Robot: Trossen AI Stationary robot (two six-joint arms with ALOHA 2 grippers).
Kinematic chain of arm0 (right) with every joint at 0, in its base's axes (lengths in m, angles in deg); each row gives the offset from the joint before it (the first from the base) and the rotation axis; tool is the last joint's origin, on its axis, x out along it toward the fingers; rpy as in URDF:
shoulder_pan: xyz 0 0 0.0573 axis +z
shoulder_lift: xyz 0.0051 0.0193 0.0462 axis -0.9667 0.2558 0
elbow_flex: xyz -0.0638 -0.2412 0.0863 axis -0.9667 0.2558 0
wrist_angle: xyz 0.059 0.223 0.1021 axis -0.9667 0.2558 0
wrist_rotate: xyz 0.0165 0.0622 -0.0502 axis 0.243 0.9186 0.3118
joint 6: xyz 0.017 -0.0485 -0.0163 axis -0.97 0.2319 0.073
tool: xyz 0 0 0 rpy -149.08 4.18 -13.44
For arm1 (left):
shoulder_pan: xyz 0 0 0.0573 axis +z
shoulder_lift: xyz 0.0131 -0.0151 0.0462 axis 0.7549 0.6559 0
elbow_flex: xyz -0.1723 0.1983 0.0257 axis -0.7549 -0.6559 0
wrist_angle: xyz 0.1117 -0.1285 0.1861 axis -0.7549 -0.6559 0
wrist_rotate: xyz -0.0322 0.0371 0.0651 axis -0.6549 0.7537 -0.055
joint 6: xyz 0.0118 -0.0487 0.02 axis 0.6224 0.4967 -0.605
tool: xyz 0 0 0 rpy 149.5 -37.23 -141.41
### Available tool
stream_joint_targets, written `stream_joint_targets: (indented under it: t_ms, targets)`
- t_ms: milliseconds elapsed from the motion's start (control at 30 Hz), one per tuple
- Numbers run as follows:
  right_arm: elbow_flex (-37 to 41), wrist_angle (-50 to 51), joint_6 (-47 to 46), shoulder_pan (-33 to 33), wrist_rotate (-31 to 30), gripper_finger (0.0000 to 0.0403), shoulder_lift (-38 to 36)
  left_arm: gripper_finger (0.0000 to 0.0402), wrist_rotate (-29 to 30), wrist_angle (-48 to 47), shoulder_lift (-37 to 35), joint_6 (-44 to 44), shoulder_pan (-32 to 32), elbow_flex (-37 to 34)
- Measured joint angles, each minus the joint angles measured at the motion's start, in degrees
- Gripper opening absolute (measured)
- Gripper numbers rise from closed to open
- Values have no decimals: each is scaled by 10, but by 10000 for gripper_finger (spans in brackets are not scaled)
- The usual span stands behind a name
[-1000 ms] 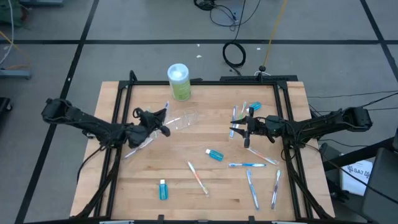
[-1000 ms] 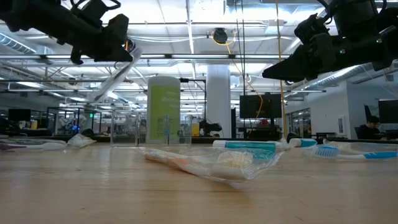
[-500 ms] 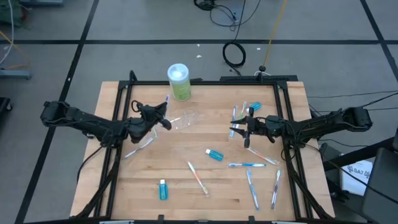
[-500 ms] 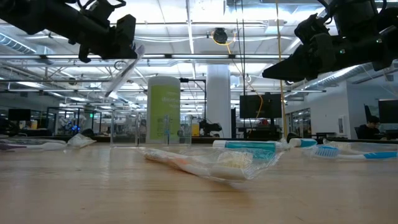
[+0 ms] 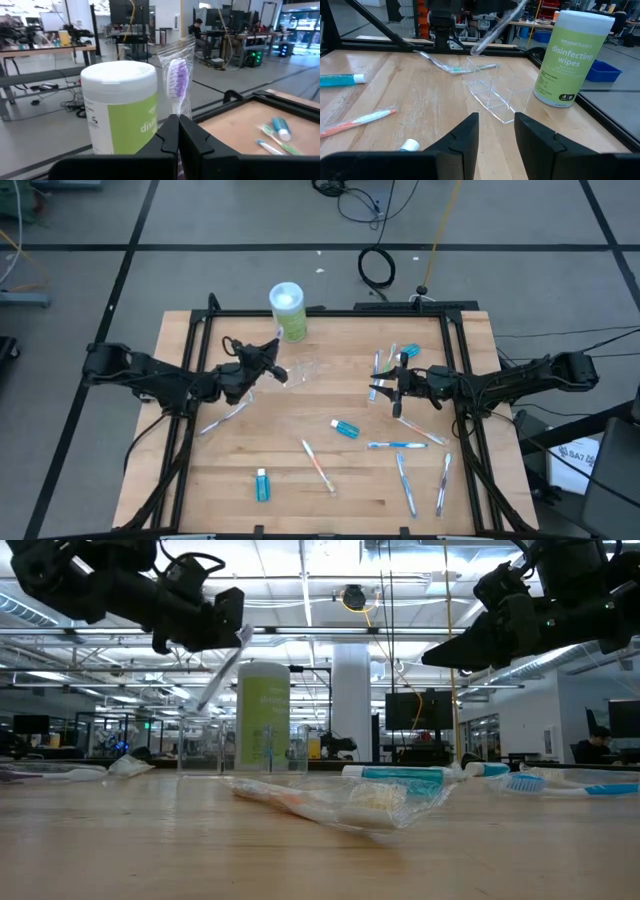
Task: Pick & Place toothbrushing station
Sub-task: Put the top right purple toothbrush into the transparent organizer
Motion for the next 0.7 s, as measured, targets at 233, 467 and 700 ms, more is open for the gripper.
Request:
stream_joint_targets:
  t_ms: [233, 467, 700]
  targets:
    - [0, 0, 10, 0, 0, 116, 0, 1, 7, 12, 35, -1, 6, 0]
    - [0, 0, 12, 0, 0, 116, 0, 1, 24, 10, 58, -1, 5, 0]
    - [0, 0, 12, 0, 0, 116, 0, 1, 50, -1, 88, 15, -9, 0]
